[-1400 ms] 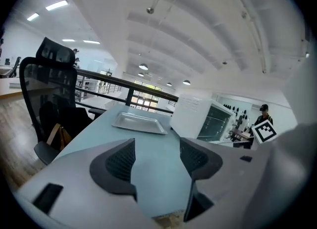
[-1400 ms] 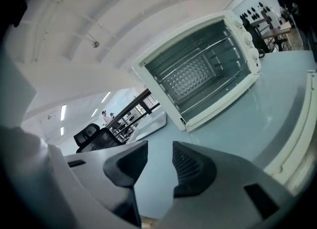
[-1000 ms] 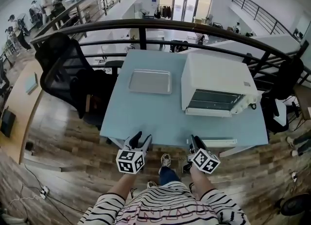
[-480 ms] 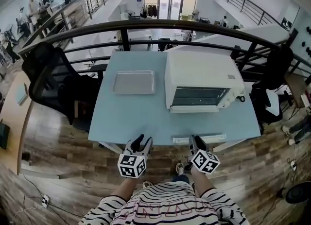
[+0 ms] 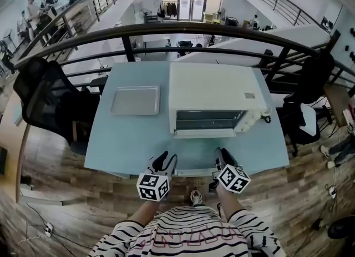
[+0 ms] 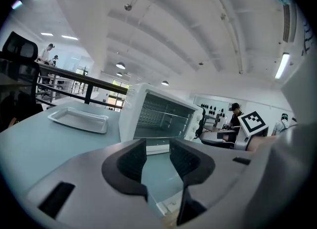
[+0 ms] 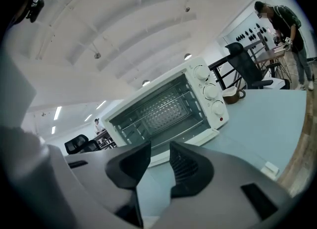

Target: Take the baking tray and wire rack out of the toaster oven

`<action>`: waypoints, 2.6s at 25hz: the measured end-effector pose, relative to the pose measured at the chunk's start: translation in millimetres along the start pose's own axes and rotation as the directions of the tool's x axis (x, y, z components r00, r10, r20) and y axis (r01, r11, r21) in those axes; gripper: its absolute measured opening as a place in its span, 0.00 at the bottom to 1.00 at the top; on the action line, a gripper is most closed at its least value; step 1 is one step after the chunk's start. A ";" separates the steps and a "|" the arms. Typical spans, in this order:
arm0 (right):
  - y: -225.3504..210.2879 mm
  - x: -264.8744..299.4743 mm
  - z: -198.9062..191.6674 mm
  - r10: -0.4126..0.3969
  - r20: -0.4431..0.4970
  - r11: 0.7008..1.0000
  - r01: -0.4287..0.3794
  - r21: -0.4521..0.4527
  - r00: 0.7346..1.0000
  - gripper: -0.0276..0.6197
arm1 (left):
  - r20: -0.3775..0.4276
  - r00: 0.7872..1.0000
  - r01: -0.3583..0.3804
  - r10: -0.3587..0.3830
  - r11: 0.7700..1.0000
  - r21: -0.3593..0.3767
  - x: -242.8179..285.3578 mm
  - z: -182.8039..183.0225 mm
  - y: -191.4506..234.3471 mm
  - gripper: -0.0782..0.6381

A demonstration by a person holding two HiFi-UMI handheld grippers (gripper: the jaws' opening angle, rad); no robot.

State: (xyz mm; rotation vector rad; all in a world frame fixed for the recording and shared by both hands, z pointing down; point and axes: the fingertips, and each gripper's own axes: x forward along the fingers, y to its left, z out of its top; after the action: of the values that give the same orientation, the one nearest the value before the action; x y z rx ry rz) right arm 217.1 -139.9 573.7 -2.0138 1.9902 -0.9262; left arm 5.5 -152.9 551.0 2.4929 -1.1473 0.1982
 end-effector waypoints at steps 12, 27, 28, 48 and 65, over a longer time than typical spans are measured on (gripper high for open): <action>-54.1 55.2 92.8 0.077 0.116 0.988 -0.091 0.123 0.990 0.24 | 0.074 0.995 -0.053 0.063 0.991 -0.123 100.2 31.8 -20.2 0.33; -75.3 109.7 126.9 0.112 0.230 0.879 -0.205 0.431 0.967 0.25 | 0.268 0.944 -0.045 0.192 0.880 -0.472 162.5 74.9 4.7 0.33; -77.0 112.4 129.0 0.103 0.240 0.872 -0.204 0.445 0.965 0.24 | 0.278 0.938 -0.047 0.208 0.870 -0.491 164.3 76.4 8.4 0.33; -79.9 127.5 135.7 0.090 0.250 0.815 -0.215 0.538 0.964 0.15 | 0.341 0.877 0.104 0.339 0.558 -0.823 178.5 74.6 53.1 0.35; -75.5 58.7 111.6 0.078 0.261 0.795 -0.218 0.566 0.962 0.14 | 0.351 0.903 0.215 0.248 0.446 -0.869 134.3 54.3 26.4 0.15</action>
State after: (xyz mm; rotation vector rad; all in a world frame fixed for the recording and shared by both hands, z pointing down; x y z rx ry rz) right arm 335.1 -221.8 542.6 -1.5064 1.4624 -1.0586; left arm 71.8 -284.3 547.1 1.5226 -1.0107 -0.8349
